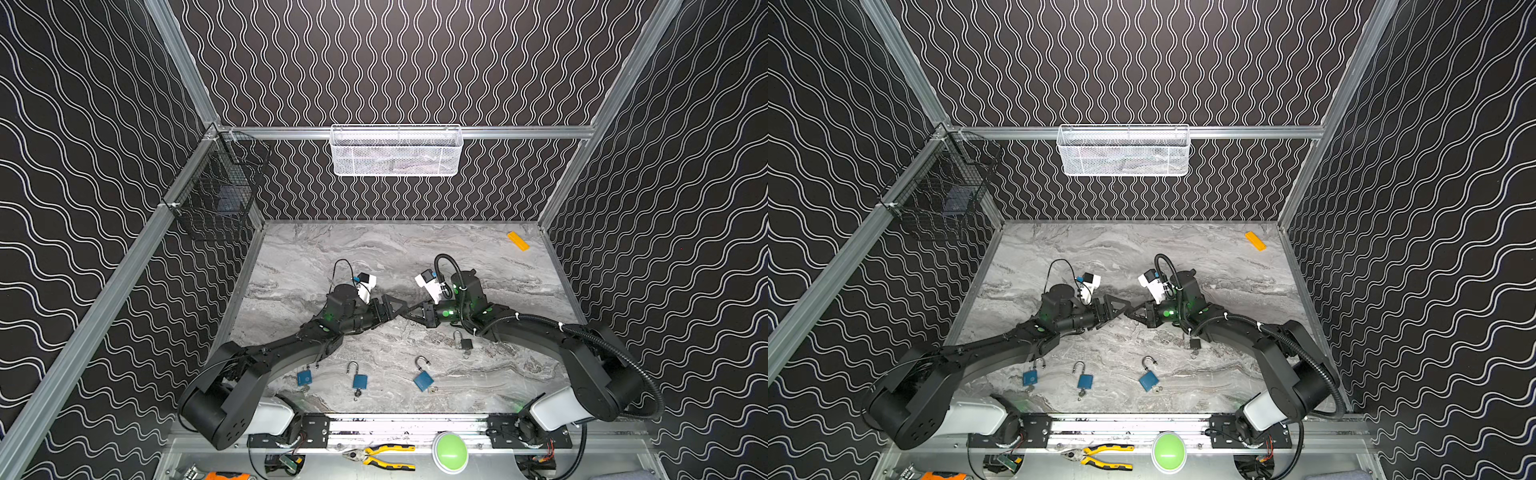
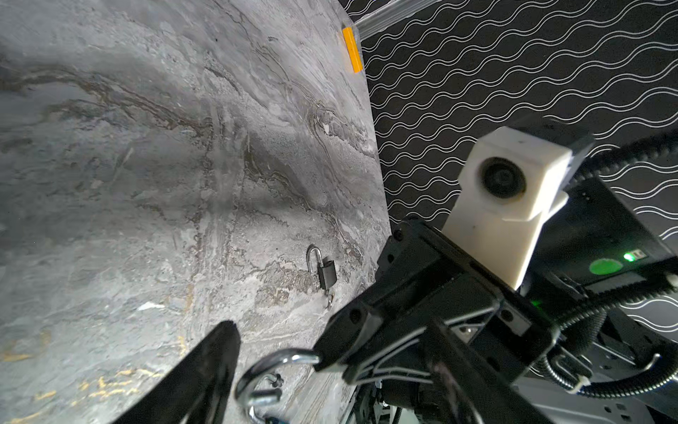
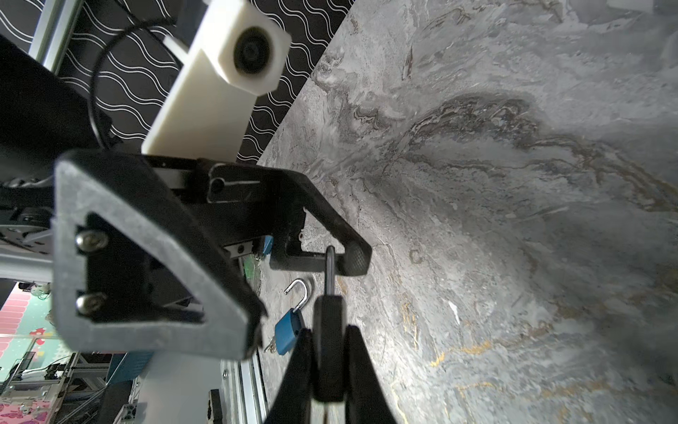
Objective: Lock with the key
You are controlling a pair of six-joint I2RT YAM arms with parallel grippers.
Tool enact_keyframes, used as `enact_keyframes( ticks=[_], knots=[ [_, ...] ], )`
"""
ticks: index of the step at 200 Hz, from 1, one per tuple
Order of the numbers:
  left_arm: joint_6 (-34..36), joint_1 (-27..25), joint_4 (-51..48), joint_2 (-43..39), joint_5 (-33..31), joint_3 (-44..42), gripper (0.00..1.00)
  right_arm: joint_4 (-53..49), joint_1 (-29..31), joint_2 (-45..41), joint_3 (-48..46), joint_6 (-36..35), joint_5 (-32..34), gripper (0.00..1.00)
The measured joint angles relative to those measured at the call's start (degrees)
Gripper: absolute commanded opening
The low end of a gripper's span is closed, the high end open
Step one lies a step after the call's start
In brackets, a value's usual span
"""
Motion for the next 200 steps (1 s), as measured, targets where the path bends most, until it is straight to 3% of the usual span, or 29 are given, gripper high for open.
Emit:
enact_keyframes(
  ticks=[47,128,200],
  knots=[
    [-3.82,0.13,-2.05,-0.15,0.70,1.68,0.81,1.03,0.00,1.07,0.17,-0.48,1.09,0.00],
    [-6.01,0.48,-18.36,-2.95,1.55,8.83,0.81,-1.70,1.49,1.07,1.18,-3.89,4.98,0.00],
    [-6.91,0.81,-16.13,-1.03,3.65,8.15,0.78,-1.62,1.57,1.66,0.83,-3.89,4.85,0.00]
  ],
)
